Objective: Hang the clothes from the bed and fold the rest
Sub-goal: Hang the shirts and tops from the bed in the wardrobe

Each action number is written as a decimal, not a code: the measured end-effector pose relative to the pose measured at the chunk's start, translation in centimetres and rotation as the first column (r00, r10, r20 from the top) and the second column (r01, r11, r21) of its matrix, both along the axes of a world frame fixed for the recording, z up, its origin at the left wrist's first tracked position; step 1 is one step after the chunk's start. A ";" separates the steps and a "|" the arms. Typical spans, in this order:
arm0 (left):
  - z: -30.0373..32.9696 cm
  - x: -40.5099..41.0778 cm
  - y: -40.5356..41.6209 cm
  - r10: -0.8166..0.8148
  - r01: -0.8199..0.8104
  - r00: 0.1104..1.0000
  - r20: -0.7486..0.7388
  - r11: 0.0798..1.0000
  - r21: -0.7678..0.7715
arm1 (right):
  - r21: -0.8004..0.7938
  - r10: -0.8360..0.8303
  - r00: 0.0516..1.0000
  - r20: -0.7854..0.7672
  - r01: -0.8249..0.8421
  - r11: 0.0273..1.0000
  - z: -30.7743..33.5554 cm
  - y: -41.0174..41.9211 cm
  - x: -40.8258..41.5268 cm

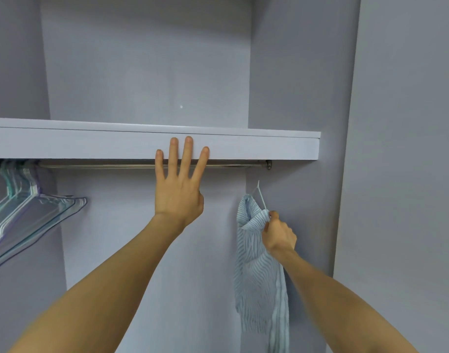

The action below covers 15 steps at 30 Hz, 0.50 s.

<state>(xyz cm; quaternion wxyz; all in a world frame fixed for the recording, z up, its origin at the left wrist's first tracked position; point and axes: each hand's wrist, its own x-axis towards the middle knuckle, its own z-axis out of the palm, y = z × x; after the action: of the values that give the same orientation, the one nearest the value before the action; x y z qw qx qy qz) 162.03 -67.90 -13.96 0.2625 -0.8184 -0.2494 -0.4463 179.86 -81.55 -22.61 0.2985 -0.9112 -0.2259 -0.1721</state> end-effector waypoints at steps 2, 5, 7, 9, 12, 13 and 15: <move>-0.1 0.1 0.1 -0.002 0.002 1.000 0.011 1.000 0.004 | -0.003 0.003 1.000 0.001 -0.003 1.000 -0.5 0.0 0.7; -0.2 0.4 0.0 0.001 -0.001 1.000 0.017 1.000 -0.004 | 0.006 -0.002 0.999 -0.032 0.002 1.000 -0.2 -0.2 1.4; -0.2 0.5 0.0 0.004 -0.003 1.000 0.016 1.000 -0.005 | -0.014 -0.003 0.999 -0.048 0.002 1.000 0.5 -0.4 1.7; -0.1 0.2 -0.2 0.001 -0.001 1.000 0.002 1.000 -0.007 | -0.050 0.002 0.999 -0.051 -0.004 0.999 0.8 -0.6 1.4; 0.2 -0.3 -0.7 -0.006 0.005 1.000 -0.024 1.000 -0.028 | -0.081 0.014 0.997 -0.080 -0.020 0.996 0.5 -1.0 -0.2; 0.2 -0.6 -1.1 -0.015 0.013 0.999 -0.032 0.999 -0.041 | -0.101 0.006 0.998 -0.064 -0.013 0.995 0.3 -1.2 -0.9; 0.1 -1.3 -1.8 -0.055 0.053 0.998 -0.033 0.997 -0.063 | -0.148 -0.002 1.000 0.013 0.003 0.989 0.0 -1.6 -3.0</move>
<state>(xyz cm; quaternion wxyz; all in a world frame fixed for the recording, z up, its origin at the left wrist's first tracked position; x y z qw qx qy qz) 160.78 -69.73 -13.90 0.2290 -0.8401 -0.2366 -0.4311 176.86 -83.17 -22.61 0.2286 -0.9300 -0.2388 -0.1609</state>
